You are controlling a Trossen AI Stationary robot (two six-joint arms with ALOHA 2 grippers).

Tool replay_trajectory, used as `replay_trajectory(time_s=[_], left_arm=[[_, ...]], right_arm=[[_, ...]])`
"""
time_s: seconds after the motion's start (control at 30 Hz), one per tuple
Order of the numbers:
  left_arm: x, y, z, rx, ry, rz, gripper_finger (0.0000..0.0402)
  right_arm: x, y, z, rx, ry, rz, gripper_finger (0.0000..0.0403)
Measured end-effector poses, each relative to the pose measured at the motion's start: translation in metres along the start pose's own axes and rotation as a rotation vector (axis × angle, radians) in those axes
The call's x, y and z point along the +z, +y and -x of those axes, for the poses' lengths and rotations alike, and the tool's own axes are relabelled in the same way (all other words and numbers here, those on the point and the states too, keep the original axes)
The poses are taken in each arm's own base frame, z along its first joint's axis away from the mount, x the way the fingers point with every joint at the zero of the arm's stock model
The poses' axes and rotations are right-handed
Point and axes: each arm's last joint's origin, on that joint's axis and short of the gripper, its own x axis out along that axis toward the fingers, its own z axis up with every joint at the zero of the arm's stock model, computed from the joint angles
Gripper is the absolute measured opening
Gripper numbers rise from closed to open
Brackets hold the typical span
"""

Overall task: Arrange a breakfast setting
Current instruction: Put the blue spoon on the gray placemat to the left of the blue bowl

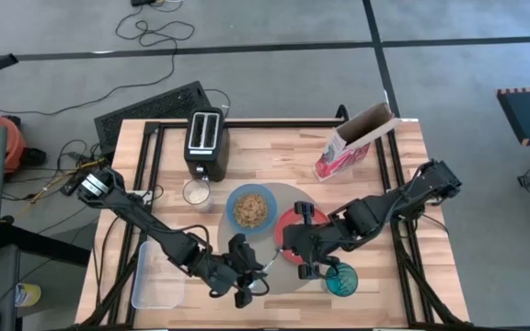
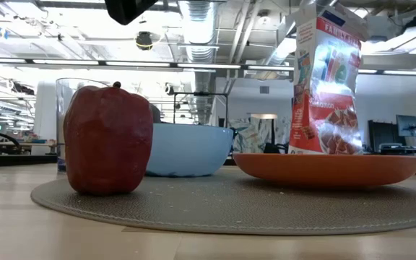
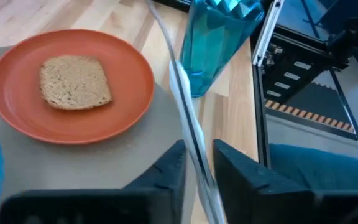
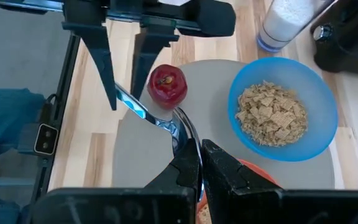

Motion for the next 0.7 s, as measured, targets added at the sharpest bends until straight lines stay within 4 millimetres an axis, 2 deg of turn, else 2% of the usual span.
replay_trajectory(time_s=[0.2,0.47,0.6,0.7], left_arm=[[-0.0001,0.0017,-0.0008,0.007,0.005,0.007,0.0012],[-0.0005,0.0017,-0.0006,0.014,0.003,-0.008,0.0021],[-0.0010,0.0018,-0.0003,0.025,0.001,-0.017,0.0018],[-0.0057,0.0005,0.0021,0.050,0.014,-0.015,0.0018]], right_arm=[[0.0002,0.0001,0.0003,-0.002,-0.004,-0.002,0.0038],[0.0015,-0.0007,0.0004,0.002,-0.013,-0.049,0.0043],[0.0031,-0.0008,0.0001,0.026,-0.019,-0.074,0.0079],[0.0012,0.0009,0.0087,0.036,-0.022,-0.057,0.0119]])
